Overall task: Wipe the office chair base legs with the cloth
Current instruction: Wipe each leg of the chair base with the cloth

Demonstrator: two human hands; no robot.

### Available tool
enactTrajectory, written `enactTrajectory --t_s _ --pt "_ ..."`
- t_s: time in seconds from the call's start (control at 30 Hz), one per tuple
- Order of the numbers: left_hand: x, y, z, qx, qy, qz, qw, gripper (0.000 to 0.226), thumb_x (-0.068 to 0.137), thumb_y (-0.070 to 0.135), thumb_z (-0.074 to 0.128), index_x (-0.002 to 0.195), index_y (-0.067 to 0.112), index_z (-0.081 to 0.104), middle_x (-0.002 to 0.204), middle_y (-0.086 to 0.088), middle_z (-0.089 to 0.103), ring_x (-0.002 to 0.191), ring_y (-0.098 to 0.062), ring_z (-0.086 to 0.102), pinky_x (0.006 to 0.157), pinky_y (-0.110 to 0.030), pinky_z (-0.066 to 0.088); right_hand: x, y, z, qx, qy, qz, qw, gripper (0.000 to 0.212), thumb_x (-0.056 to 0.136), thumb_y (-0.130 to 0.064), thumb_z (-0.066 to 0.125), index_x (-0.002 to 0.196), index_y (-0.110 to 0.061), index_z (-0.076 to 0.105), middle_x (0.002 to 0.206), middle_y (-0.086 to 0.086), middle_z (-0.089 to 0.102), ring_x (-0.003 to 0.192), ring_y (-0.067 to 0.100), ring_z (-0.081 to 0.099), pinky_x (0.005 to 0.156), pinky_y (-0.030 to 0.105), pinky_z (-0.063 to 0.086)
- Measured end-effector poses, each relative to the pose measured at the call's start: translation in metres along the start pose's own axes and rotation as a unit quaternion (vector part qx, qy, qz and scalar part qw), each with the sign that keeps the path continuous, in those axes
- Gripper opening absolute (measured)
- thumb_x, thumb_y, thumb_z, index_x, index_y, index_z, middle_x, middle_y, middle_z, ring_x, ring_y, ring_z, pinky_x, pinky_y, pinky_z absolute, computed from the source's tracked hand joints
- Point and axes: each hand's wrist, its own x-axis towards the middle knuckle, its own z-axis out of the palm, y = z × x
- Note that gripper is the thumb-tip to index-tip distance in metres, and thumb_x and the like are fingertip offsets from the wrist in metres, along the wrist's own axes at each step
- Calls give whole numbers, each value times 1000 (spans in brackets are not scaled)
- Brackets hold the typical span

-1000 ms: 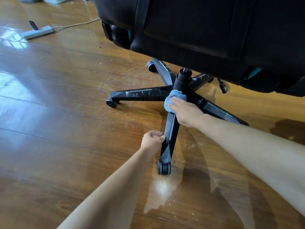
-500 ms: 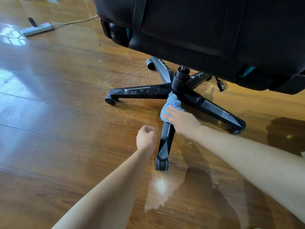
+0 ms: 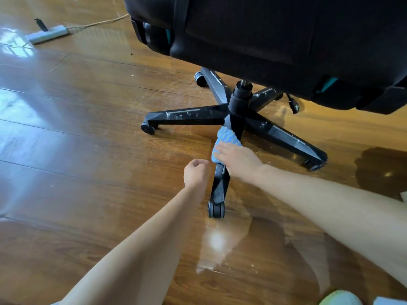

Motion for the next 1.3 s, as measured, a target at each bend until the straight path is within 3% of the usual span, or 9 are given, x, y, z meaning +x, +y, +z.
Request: enactTrajectory --t_s 0.2,0.33,0.57,0.67,0.8,0.93,1.0,1.17,1.3 --pt "4 2 -1 -4 33 4 999 30 92 8 45 101 21 71 93 2 71 73 -15 60 65 -28 46 -65 -47 7 49 -15 -182 982 42 85 -14 67 126 -21 71 131 -2 67 131 23 56 107 28 43" --pt "2 0 -1 -4 27 2 1000 34 90 4 43 101 20 72 85 0 69 64 -16 54 58 -27 43 -23 -36 -19 54 -92 -67 992 28 89 -18 49 109 -27 68 115 -5 62 111 22 60 79 39 56" --pt "0 5 -3 -36 23 0 999 35 91 6 44 107 18 73 94 -1 72 77 -16 61 68 -31 51 -4 -37 -20 30 -94 21 995 14 85 -10 56 92 -19 63 99 0 61 102 25 61 66 39 52" --pt "4 8 -3 -43 27 7 999 31 94 9 46 107 19 72 92 0 70 77 -16 62 67 -29 49 -35 -36 -14 110 -77 -43 990 39 91 -15 43 123 -23 62 123 -3 64 117 22 60 78 41 56" --pt "7 10 -6 -46 45 3 998 27 96 11 48 108 22 70 97 -1 72 79 -18 65 66 -31 51 -14 -5 -45 240 22 87 966 45 91 -7 36 124 -17 65 128 6 68 119 27 61 95 47 52" --pt "5 8 -10 -48 60 -4 997 36 94 7 39 108 25 66 89 -4 70 61 -16 55 60 -29 46 19 12 -80 307 195 242 899 36 92 -18 37 110 -32 65 85 -7 68 76 16 63 61 31 45" --pt "5 7 -11 -43 58 -4 997 37 94 6 38 110 23 66 94 -5 72 61 -15 55 61 -30 48 25 9 -81 230 240 235 914 40 90 -19 38 116 -30 66 95 -6 71 84 20 65 65 33 50" --pt "2 8 -12 -45 60 -9 997 37 93 8 41 111 23 68 95 -5 69 67 -18 56 65 -33 49 7 -19 -24 12 -61 44 997 50 91 1 49 135 -19 61 142 -1 56 139 23 46 103 39 48" --pt "1 10 -9 -42 44 -4 998 34 92 8 44 109 22 70 99 -3 72 75 -18 60 70 -32 49 -17 -35 -1 59 -40 32 997 40 84 0 57 117 -18 67 121 -2 65 119 22 58 87 35 52"
